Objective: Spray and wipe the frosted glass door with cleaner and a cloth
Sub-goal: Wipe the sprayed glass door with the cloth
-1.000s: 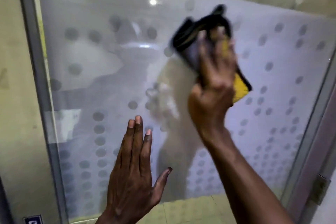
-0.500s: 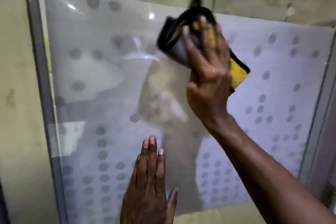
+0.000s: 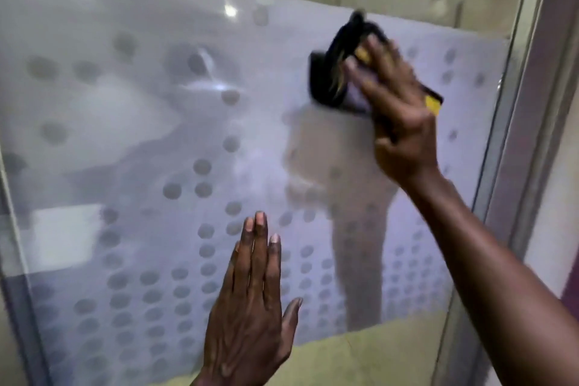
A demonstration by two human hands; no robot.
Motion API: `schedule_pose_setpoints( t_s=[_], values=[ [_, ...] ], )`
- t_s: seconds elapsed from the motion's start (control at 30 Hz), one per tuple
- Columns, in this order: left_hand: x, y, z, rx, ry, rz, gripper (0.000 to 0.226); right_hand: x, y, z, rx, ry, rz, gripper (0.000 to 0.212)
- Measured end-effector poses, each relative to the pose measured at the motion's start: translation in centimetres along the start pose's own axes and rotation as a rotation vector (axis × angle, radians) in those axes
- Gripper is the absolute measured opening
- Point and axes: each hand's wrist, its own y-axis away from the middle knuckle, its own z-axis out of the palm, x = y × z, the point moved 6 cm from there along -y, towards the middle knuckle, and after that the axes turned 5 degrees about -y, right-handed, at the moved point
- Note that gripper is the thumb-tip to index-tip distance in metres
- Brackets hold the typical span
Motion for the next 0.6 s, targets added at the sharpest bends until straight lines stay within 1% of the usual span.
schedule_pose_setpoints(
  t_s=[0.07, 0.1, 0.17, 0.2, 0.23, 0.27, 0.33, 0.37, 0.4, 0.43, 0.5, 0.53, 0.57, 0.6],
  values=[
    [0.6, -0.8, 0.1, 0.013, 0.033, -0.004, 0.117, 1.5, -1.6, -1.3, 0.089, -0.038, 0.114, 0.082],
    [0.8, -1.2, 0.2, 0.018, 0.047, -0.006, 0.116, 1.5, -1.7, -1.5, 0.107, -0.047, 0.142, 0.088],
    [1.2, -1.7, 0.5, 0.026, 0.065, -0.014, 0.114, 0.4, -0.1, -0.6, 0.089, -0.055, 0.102, 0.108],
    [1.3, -1.7, 0.6, 0.035, 0.065, -0.018, 0.114, -0.7, 1.4, 0.1, 0.037, -0.030, 0.048, 0.100],
    [1.4, -1.7, 0.7, 0.044, 0.059, -0.018, 0.113, -1.4, 3.8, 1.2, -0.010, -0.015, 0.000, 0.065],
    [1.5, -1.7, 0.8, 0.051, 0.048, -0.018, 0.112, -1.7, 6.6, 1.8, -0.020, 0.003, -0.018, 0.069],
    [1.5, -1.6, 0.7, 0.061, 0.027, -0.033, 0.113, -2.1, 12.2, 2.6, -0.144, 0.023, -0.087, 0.072],
    [1.6, -1.6, 0.6, 0.059, 0.025, -0.045, 0.115, -1.8, 14.2, 2.4, -0.179, 0.064, -0.117, 0.072],
    [1.9, -1.7, 0.6, 0.058, 0.029, -0.053, 0.116, -0.6, 15.6, 1.9, -0.206, 0.087, -0.117, 0.071],
    [2.3, -1.9, 0.6, 0.062, 0.037, -0.056, 0.116, 0.7, 15.6, 0.8, -0.207, 0.096, -0.080, 0.069],
    [3.6, -2.3, 0.6, 0.076, 0.054, -0.044, 0.116, 4.1, 13.2, -1.6, -0.126, 0.084, 0.007, 0.059],
    [4.3, -2.6, 0.7, 0.075, 0.058, -0.033, 0.116, 6.0, 11.5, -2.8, -0.057, 0.075, 0.069, 0.054],
    [5.0, -3.0, 0.8, 0.069, 0.060, -0.024, 0.116, 7.6, 9.4, -4.0, 0.013, 0.044, 0.137, 0.052],
    [5.8, -3.3, 1.1, 0.062, 0.062, -0.020, 0.115, 9.4, 7.5, -4.9, 0.088, 0.026, 0.202, 0.059]
  ],
)
